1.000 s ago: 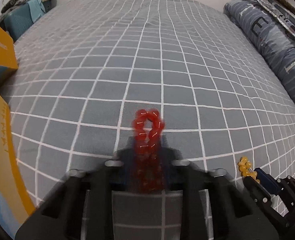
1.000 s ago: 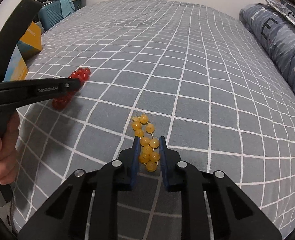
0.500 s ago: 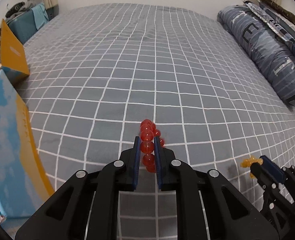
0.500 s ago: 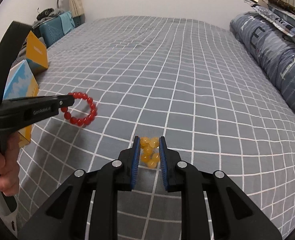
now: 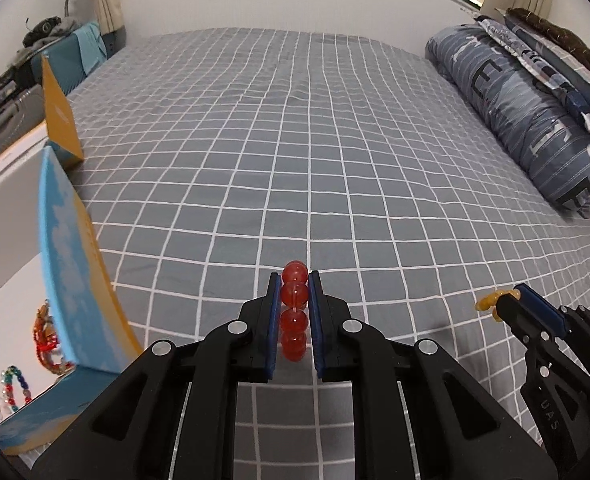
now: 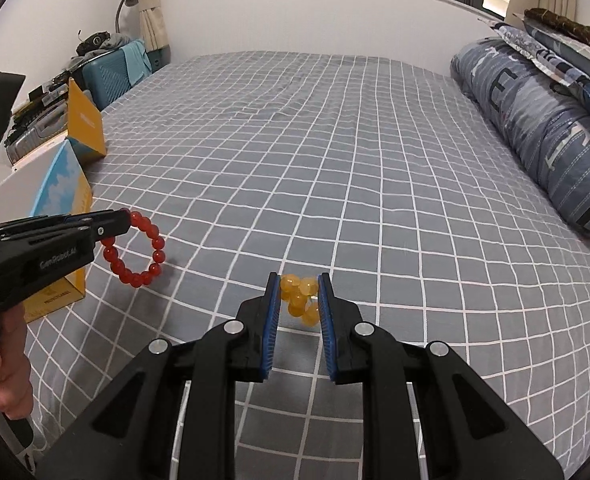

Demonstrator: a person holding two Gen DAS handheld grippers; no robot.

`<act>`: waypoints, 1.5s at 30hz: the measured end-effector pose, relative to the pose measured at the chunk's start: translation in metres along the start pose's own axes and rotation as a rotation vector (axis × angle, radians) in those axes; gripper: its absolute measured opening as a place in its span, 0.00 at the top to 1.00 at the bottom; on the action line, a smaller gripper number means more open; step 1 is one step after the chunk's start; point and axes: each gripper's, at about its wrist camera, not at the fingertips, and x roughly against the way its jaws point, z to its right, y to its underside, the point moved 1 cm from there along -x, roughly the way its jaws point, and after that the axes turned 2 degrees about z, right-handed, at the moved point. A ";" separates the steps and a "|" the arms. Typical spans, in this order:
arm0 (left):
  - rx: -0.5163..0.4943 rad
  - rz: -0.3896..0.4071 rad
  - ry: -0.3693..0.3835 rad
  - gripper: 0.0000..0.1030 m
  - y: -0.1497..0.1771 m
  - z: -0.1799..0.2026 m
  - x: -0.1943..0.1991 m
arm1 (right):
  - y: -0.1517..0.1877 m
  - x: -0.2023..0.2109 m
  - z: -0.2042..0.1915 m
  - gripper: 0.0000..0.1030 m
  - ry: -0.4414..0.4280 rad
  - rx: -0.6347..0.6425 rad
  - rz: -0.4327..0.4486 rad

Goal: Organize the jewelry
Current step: 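Lift both held bracelets and carry them toward the white box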

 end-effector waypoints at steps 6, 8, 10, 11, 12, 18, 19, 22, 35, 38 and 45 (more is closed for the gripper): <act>-0.006 0.029 -0.007 0.88 0.004 -0.004 0.025 | -0.003 0.013 -0.007 0.83 -0.005 0.006 0.014; -0.005 0.035 -0.009 0.88 0.006 -0.008 0.033 | -0.004 0.017 -0.010 0.83 -0.007 0.009 0.017; -0.007 0.043 -0.014 0.88 0.008 -0.011 0.040 | -0.004 0.021 -0.013 0.83 -0.013 0.008 0.019; -0.007 0.045 -0.016 0.87 0.009 -0.012 0.043 | -0.005 0.022 -0.015 0.83 -0.015 0.009 0.021; -0.007 0.048 -0.017 0.87 0.010 -0.013 0.046 | -0.004 0.024 -0.017 0.83 -0.023 0.006 0.021; 0.000 0.072 -0.020 0.88 0.016 -0.024 0.070 | -0.008 0.034 -0.029 0.82 -0.050 0.006 0.024; 0.004 0.079 -0.019 0.88 0.016 -0.027 0.076 | -0.010 0.036 -0.032 0.82 -0.053 0.008 0.028; 0.015 0.097 -0.008 0.88 0.015 -0.034 0.092 | -0.019 0.044 -0.044 0.82 -0.063 0.019 0.040; 0.145 0.168 -0.106 0.87 -0.002 -0.119 0.174 | -0.077 0.073 -0.149 0.82 -0.152 0.123 0.082; 0.190 0.180 -0.166 0.87 0.000 -0.154 0.193 | -0.087 0.076 -0.185 0.82 -0.196 0.160 0.081; 0.272 0.151 -0.284 0.87 0.015 -0.223 0.211 | -0.097 0.068 -0.266 0.82 -0.270 0.253 0.066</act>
